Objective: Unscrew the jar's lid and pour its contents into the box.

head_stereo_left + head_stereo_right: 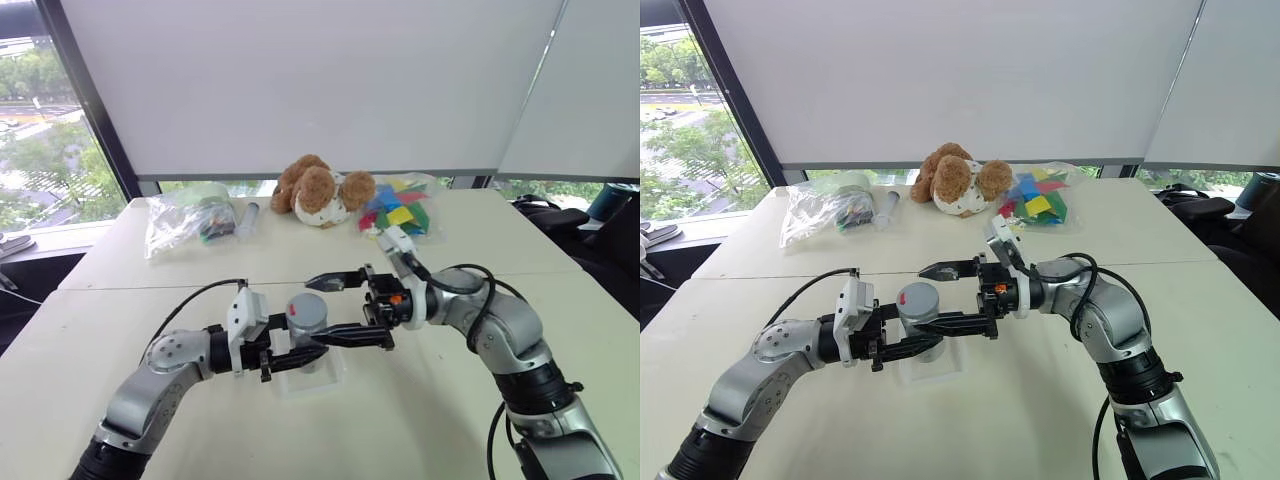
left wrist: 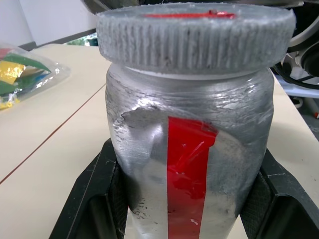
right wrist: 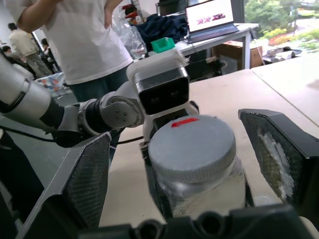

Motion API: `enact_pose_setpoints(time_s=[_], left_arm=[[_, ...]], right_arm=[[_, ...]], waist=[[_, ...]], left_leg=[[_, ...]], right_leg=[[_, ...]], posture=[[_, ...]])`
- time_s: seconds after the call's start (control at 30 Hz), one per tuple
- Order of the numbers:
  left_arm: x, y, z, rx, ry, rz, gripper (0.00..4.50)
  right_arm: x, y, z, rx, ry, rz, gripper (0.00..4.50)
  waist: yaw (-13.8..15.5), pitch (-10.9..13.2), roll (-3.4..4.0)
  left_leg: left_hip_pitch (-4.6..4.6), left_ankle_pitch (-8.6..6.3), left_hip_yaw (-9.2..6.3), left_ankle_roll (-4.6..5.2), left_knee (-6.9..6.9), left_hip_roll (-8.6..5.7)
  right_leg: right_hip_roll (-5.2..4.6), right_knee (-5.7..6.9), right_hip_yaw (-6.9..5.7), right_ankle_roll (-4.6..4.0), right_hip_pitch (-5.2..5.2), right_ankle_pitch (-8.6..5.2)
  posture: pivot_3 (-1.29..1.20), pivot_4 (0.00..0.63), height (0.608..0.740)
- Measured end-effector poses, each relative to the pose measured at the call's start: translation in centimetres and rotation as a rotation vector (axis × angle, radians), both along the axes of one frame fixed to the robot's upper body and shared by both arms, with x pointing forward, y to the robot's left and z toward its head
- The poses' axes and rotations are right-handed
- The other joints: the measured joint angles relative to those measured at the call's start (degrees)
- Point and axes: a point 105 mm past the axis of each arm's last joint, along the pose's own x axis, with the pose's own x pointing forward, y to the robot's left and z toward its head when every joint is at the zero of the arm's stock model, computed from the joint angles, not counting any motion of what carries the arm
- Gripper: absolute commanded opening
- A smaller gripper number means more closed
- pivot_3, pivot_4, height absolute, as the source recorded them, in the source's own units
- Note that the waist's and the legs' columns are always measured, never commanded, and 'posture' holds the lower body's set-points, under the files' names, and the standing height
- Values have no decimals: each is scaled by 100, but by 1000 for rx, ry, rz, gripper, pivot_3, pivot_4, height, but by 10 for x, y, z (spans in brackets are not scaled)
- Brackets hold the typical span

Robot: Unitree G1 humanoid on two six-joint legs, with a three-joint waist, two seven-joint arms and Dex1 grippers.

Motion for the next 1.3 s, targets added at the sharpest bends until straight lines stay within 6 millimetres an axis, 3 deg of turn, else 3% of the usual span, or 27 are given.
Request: enact_pose_setpoints(time_s=[0.33,0.43,0.47,0.5,0.53,0.67,0.77,0.9,1.0,1.07,1.17,1.3], left_arm=[[-1,0,0,2,0,-7,2147],[-1,0,0,1,0,-7,2147],[-1,0,0,1,0,-7,2147],[-1,0,0,1,0,-6,2147],[-1,0,0,1,-2,-6,2147],[-2,0,4,-11,-10,-10,2147],[-7,-2,9,-12,-39,-32,2147],[-8,2,1,1,-1,-24,2147],[-7,5,4,-9,-3,-21,2147],[-6,12,8,-16,1,-4,2147],[-2,22,17,-55,9,28,2147],[-1,37,23,-51,53,49,2147]], right_arm=[[3,12,-8,-46,-11,3,4486],[3,12,-8,-50,-12,3,3608],[3,13,-8,-50,-12,4,3215],[3,13,-8,-50,-12,9,2542],[3,13,-8,-49,-10,11,2271],[1,13,-4,-7,23,25,2288],[-6,8,8,131,155,85,2288],[-8,-16,40,327,249,100,2288],[0,-41,45,376,266,-7,2288],[15,-68,30,348,213,-182,2288],[40,-123,-13,254,99,-483,2288],[50,-180,-60,126,-37,-689,2288]], waist=[[3,0,0],[2,0,0],[2,0,0],[1,0,0],[1,0,0],[0,0,0],[2,1,1],[17,1,2],[29,1,2],[49,1,1],[59,1,1],[-18,5,7]], left_leg=[[0,0,0,0,0,0],[0,0,0,0,0,0],[0,0,0,0,0,0],[0,0,0,0,0,0],[0,0,0,0,0,0],[0,0,0,0,-1,0],[0,0,-2,0,-1,0],[-1,0,-3,0,0,0],[-1,0,-2,0,0,0],[-1,0,1,1,0,-2],[1,0,12,1,1,-3],[8,0,22,2,1,0]], right_leg=[[0,0,0,0,1,0],[0,0,0,0,1,0],[0,0,0,0,1,0],[0,0,0,0,1,0],[0,0,0,0,0,0],[0,0,0,0,0,0],[-1,0,1,0,1,0],[-2,-1,1,-2,3,0],[-3,-2,1,-3,5,-1],[-3,-7,0,-3,7,-2],[-2,-8,0,0,9,-1],[1,2,3,3,8,0]], posture=[[0,150,740],[0,150,740],[0,150,740],[0,150,740],[0,150,740],[0,150,740],[0,150,740],[0,150,740],[0,150,740],[0,150,740],[0,150,740],[0,150,740]])
